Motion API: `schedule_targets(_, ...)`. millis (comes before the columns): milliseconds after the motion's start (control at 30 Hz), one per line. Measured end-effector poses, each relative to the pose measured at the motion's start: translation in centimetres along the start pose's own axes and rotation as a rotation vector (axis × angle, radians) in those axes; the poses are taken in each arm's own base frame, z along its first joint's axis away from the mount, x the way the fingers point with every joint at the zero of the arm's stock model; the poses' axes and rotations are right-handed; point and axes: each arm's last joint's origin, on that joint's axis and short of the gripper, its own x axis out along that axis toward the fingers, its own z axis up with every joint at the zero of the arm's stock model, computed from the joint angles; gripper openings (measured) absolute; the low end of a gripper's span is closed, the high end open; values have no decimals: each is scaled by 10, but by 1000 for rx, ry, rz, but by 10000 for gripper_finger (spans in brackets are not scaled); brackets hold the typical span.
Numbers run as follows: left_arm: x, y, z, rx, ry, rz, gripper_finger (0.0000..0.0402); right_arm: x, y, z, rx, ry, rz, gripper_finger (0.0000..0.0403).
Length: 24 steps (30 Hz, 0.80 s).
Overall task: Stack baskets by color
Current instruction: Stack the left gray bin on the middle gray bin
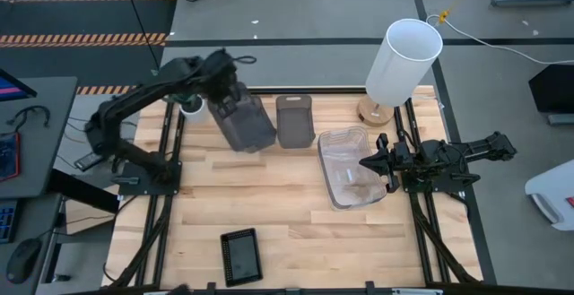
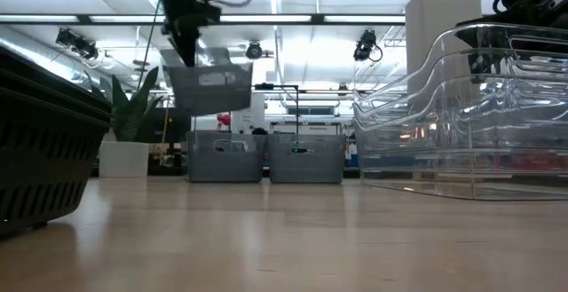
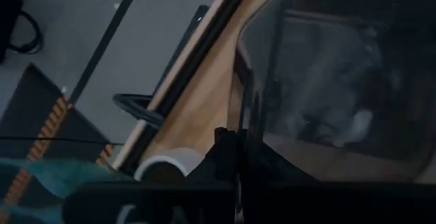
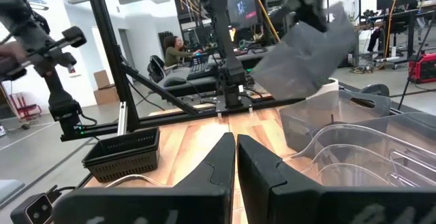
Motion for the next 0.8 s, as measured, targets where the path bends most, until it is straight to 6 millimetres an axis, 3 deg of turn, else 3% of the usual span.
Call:
schedule_targets(267, 49, 15, 34, 133, 118, 7, 3, 0, 0, 0, 0, 0, 0, 22)
schedule_targets(433, 72, 15, 41, 163, 160, -53, 3, 0, 0, 0, 0, 0, 0, 22)
schedule_targets(600, 81, 6, 42, 196, 190, -117, 3, 0, 0, 0, 0, 0, 0, 22)
schedule_targets(800, 79, -5, 42, 251, 195, -163, 3, 0, 0, 0, 0, 0, 0, 22)
